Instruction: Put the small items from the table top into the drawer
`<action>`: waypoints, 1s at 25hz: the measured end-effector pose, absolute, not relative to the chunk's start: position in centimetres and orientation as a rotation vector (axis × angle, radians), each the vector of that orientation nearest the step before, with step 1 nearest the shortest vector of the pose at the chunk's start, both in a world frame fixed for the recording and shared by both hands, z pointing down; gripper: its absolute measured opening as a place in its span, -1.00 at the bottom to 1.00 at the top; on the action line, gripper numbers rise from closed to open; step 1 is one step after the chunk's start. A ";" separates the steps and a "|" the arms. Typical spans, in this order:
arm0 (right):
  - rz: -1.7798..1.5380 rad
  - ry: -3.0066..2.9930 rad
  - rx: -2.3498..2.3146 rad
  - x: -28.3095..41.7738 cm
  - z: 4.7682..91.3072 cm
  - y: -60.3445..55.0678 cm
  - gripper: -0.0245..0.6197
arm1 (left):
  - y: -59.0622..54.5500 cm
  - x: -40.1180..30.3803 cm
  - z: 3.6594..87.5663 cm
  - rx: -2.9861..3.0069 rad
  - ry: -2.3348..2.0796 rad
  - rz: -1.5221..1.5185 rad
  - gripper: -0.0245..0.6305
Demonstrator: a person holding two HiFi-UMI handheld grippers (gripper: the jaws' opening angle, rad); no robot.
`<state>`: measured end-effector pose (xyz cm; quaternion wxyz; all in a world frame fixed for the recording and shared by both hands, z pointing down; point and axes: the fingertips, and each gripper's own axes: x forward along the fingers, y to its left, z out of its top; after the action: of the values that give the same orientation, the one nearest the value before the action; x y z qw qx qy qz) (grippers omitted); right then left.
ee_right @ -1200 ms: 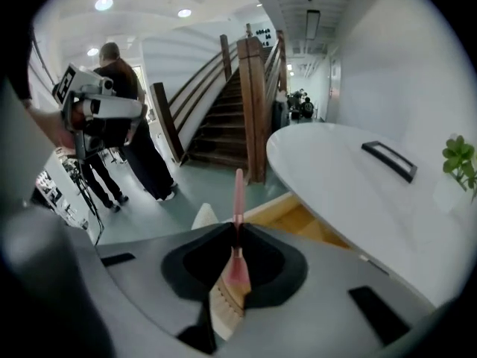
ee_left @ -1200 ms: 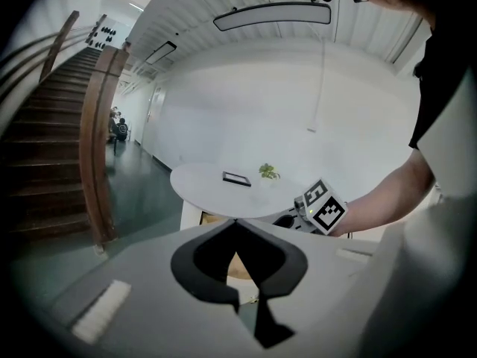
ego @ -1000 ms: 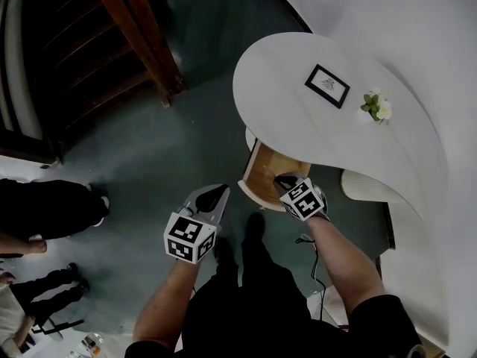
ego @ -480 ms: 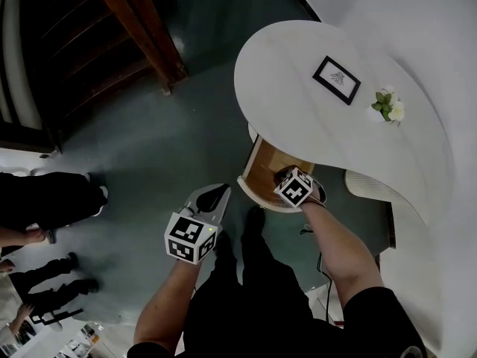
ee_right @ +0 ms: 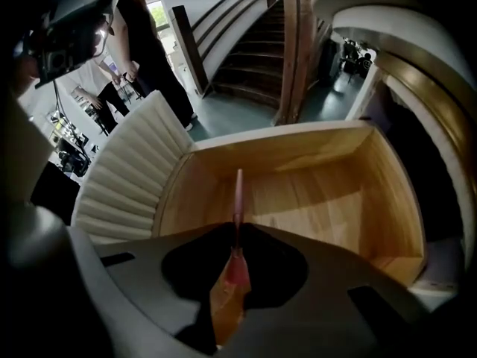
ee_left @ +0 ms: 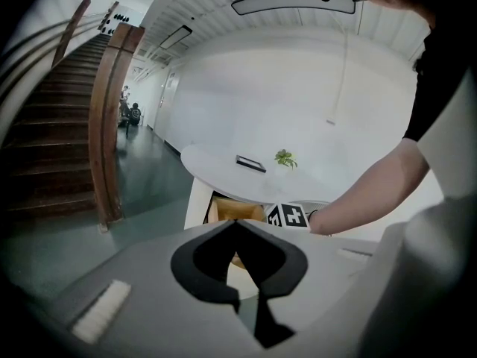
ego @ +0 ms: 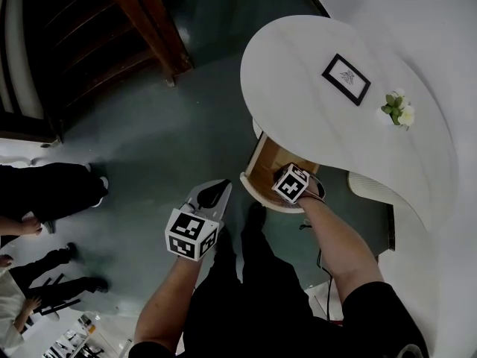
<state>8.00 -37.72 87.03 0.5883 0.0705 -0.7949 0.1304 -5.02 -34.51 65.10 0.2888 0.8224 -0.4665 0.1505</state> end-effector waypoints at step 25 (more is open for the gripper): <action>0.485 -2.119 0.722 4.6 67.9 -32.1 -0.76 | -25.7 -11.6 53.5 2.370 -1.293 0.283 -0.89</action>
<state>4.57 -32.12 67.91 0.4128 0.2869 -0.8426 0.1928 -11.63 -25.68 53.55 0.2119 0.8533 -0.4654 0.1020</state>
